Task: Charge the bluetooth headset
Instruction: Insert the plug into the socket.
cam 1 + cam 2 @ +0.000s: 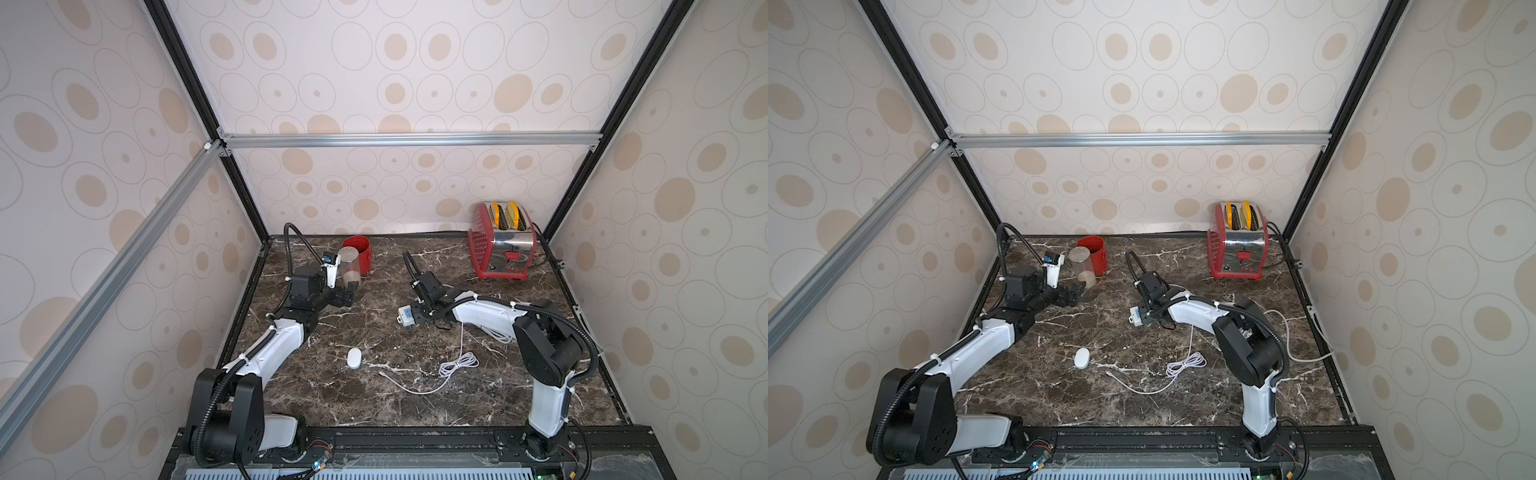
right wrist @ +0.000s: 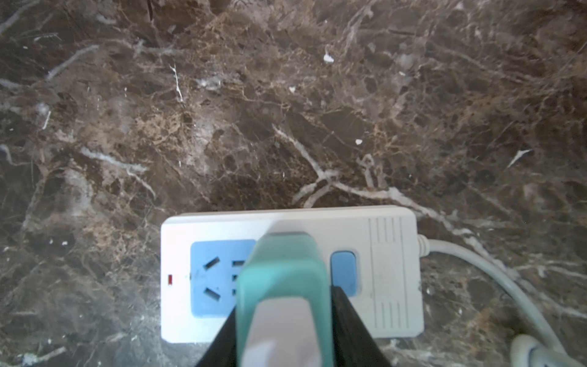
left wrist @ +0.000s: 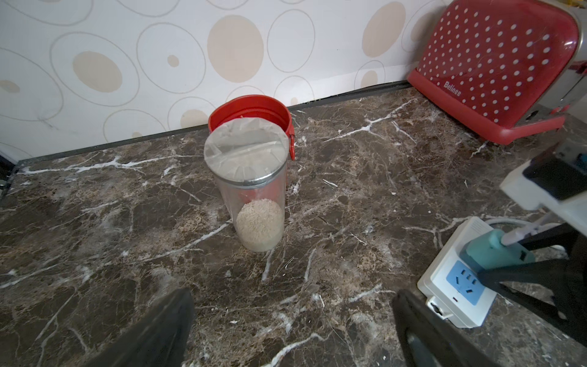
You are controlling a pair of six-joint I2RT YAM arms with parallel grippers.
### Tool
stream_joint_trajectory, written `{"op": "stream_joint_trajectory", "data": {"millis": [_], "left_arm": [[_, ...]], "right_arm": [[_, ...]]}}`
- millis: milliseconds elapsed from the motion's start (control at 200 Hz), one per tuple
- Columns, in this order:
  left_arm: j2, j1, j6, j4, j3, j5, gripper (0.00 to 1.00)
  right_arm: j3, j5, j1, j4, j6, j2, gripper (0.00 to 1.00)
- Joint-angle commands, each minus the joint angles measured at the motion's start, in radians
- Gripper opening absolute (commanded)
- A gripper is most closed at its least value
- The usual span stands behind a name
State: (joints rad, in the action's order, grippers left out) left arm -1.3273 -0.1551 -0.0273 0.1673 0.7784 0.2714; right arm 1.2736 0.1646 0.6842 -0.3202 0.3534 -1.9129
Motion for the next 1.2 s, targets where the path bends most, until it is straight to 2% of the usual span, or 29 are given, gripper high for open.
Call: {"op": "stream_joint_trajectory", "data": {"millis": [0, 150, 250, 270, 285, 300, 315, 325, 341, 356, 371, 481, 651, 771, 841, 986, 1082, 1197], "left_arm": [[0.023, 0.009, -0.023, -0.005, 0.031, 0.009, 0.99], [0.020, 0.009, -0.029, -0.011, 0.034, 0.008, 0.99], [0.017, 0.009, -0.031, -0.018, 0.046, 0.013, 0.99], [0.017, 0.009, -0.031, -0.021, 0.049, 0.016, 0.99], [0.016, 0.009, -0.030, -0.023, 0.051, 0.017, 0.99], [0.017, 0.008, -0.032, -0.025, 0.053, 0.020, 0.99], [0.017, 0.008, -0.032, -0.027, 0.055, 0.021, 0.99], [0.016, 0.009, -0.034, -0.028, 0.057, 0.023, 0.99], [0.019, 0.008, -0.034, -0.030, 0.057, 0.026, 0.99], [0.020, 0.009, -0.035, -0.032, 0.059, 0.029, 0.99], [0.022, 0.009, -0.036, -0.034, 0.058, 0.031, 0.99], [0.048, 0.008, -0.077, -0.063, 0.065, 0.020, 0.99], [0.091, 0.009, -0.142, -0.179, 0.103, 0.010, 0.99], [0.129, 0.009, -0.193, -0.245, 0.115, -0.011, 0.99], [0.144, 0.009, -0.210, -0.296, 0.132, -0.020, 0.99], [0.161, 0.009, -0.227, -0.390, 0.170, -0.029, 0.99], [0.168, 0.009, -0.248, -0.446, 0.194, -0.059, 0.99], [0.158, 0.010, -0.260, -0.525, 0.229, -0.088, 0.99]], "right_arm": [[0.004, -0.004, -0.006, -0.115, 0.007, -0.024, 0.38], [-0.033, -0.019, -0.007, -0.098, 0.012, -0.005, 0.39], [-0.103, -0.035, -0.005, -0.052, 0.012, 0.059, 0.51], [-0.120, -0.039, -0.004, -0.039, 0.006, 0.074, 0.60], [-0.134, -0.042, -0.003, -0.030, 0.001, 0.087, 0.62], [-0.148, -0.044, 0.000, -0.020, -0.004, 0.100, 0.70], [-0.161, -0.044, 0.001, -0.010, -0.011, 0.113, 0.73], [-0.171, -0.045, 0.003, -0.005, -0.015, 0.123, 0.81], [-0.185, -0.046, 0.006, 0.005, -0.022, 0.139, 0.86], [-0.197, -0.048, 0.008, 0.014, -0.028, 0.151, 0.97], [-0.212, -0.050, 0.011, 0.023, -0.035, 0.166, 1.00], [-0.304, -0.091, 0.033, 0.076, -0.124, 0.274, 0.98], [-0.423, -0.221, 0.103, 0.148, -0.334, 0.422, 0.85], [-0.470, -0.286, 0.132, 0.187, -0.376, 0.497, 0.86], [-0.453, -0.340, 0.142, 0.159, -0.396, 0.510, 0.88], [-0.406, -0.367, 0.210, 0.091, -0.480, 0.500, 0.90], [-0.347, -0.369, 0.264, 0.012, -0.508, 0.453, 0.83], [-0.302, -0.380, 0.302, -0.027, -0.485, 0.389, 0.66]]}}
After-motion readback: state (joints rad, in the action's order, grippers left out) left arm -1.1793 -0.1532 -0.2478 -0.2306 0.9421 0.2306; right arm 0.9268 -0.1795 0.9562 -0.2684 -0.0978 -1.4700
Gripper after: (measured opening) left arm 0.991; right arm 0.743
